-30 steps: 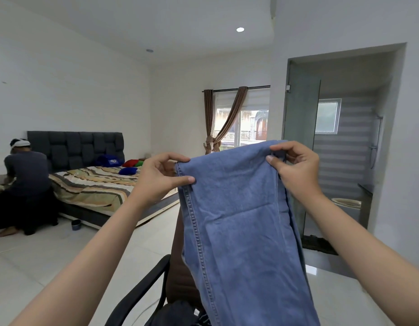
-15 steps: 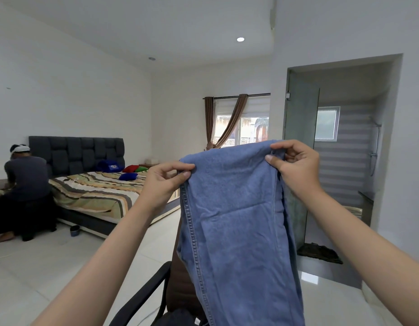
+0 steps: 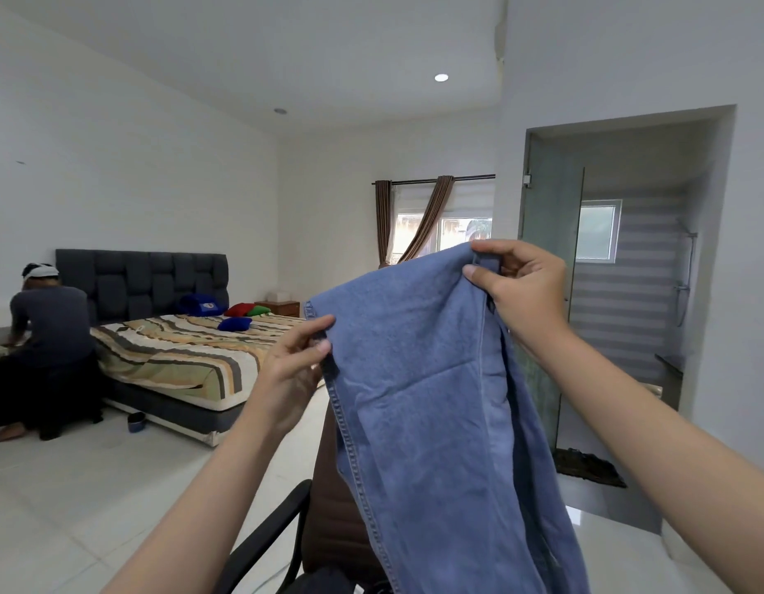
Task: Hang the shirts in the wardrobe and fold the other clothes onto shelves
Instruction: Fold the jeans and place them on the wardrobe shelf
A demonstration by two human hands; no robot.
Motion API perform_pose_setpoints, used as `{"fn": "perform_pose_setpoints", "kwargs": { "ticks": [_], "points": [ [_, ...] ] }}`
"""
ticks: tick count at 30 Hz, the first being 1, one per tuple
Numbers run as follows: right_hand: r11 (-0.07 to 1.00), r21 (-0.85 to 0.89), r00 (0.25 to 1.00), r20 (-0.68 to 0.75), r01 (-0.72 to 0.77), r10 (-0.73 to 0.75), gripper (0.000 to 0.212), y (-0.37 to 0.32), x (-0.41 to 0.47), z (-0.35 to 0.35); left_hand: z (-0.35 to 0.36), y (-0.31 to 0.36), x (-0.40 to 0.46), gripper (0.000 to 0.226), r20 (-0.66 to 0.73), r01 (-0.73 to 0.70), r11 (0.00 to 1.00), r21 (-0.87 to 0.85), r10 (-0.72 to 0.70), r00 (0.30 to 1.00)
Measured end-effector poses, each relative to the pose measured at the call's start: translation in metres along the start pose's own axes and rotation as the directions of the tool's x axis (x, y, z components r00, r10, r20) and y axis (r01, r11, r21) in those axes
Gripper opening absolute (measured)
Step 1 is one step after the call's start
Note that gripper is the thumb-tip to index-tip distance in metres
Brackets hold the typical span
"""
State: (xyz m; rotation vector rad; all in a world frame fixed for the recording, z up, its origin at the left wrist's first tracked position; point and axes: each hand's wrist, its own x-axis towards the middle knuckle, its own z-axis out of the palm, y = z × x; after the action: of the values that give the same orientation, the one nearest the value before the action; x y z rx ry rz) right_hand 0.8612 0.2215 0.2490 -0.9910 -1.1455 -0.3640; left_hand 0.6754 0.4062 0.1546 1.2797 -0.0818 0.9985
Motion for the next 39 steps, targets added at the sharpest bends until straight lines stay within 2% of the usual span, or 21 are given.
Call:
{"fn": "perform_pose_setpoints", "kwargs": {
  "ticks": [4, 7, 10, 12, 14, 16, 21, 29, 32, 34, 36, 39],
  "points": [
    [1.0, 0.015, 1.0, 0.008, -0.013, 0.013, 0.035, -0.006, 0.007, 0.001, 0.004, -0.03, -0.025, 0.063, 0.119, 0.145, 0.984, -0.1, -0.132, 0.984],
    [0.999, 0.025, 0.999, 0.033, -0.032, 0.031, 0.036, -0.008, 0.012, 0.0, 0.011, -0.041, -0.027, 0.055, 0.092, 0.115, 0.984, -0.139, -0.103, 0.991],
    [0.998, 0.035, 0.998, 0.036, -0.048, 0.047, 0.034, -0.01, 0.012, -0.004, 0.024, -0.042, -0.019, 0.047, 0.02, 0.03, 0.998, -0.052, -0.029, 0.999],
    [0.998, 0.035, 0.998, 0.031, -0.058, 0.057, 0.034, -0.011, 0.012, -0.008, 0.033, -0.043, -0.013, 0.038, -0.033, -0.058, 0.995, 0.078, 0.061, 0.998],
    [0.998, 0.026, 0.998, 0.023, -0.06, 0.06, 0.034, -0.011, 0.012, -0.014, 0.042, -0.041, -0.01, 0.029, -0.062, -0.123, 0.978, 0.167, 0.135, 0.989],
    [0.998, 0.008, 0.998, 0.01, -0.063, 0.063, 0.034, -0.01, 0.012, -0.023, 0.05, -0.036, -0.008, 0.029, -0.062, -0.152, 0.966, 0.211, 0.168, 0.984],
    [0.996, -0.029, 0.997, -0.003, -0.08, 0.08, 0.032, -0.004, 0.007, -0.041, 0.054, -0.016, -0.005, 0.039, 0.042, -0.142, 0.94, 0.309, 0.136, 0.99],
    [0.992, -0.006, 0.992, -0.009, -0.128, 0.128, 0.031, 0.005, 0.005, -0.073, 0.076, 0.016, 0.002, 0.043, 0.114, -0.039, 0.955, 0.292, 0.006, 0.993],
    [0.977, 0.096, 0.98, 0.072, -0.192, 0.186, 0.038, 0.005, 0.002, -0.087, 0.088, 0.023, 0.007, 0.044, 0.066, -0.044, 0.933, 0.358, 0.022, 0.998],
    [0.956, 0.143, 0.964, 0.11, -0.255, 0.241, 0.053, 0.008, -0.001, -0.096, 0.095, 0.027, 0.012, 0.045, 0.073, -0.071, 0.908, 0.412, 0.045, 0.996],
    [0.955, 0.127, 0.964, 0.049, -0.267, 0.263, 0.07, 0.013, -0.012, -0.1, 0.102, 0.03, 0.017, 0.047, 0.093, -0.088, 0.888, 0.452, 0.051, 0.994],
    [0.977, 0.009, 0.974, -0.073, -0.212, 0.213, 0.078, 0.024, -0.039, -0.095, 0.114, 0.035, 0.021, 0.051, 0.131, -0.116, 0.866, 0.486, 0.059, 0.99]
  ]
}}
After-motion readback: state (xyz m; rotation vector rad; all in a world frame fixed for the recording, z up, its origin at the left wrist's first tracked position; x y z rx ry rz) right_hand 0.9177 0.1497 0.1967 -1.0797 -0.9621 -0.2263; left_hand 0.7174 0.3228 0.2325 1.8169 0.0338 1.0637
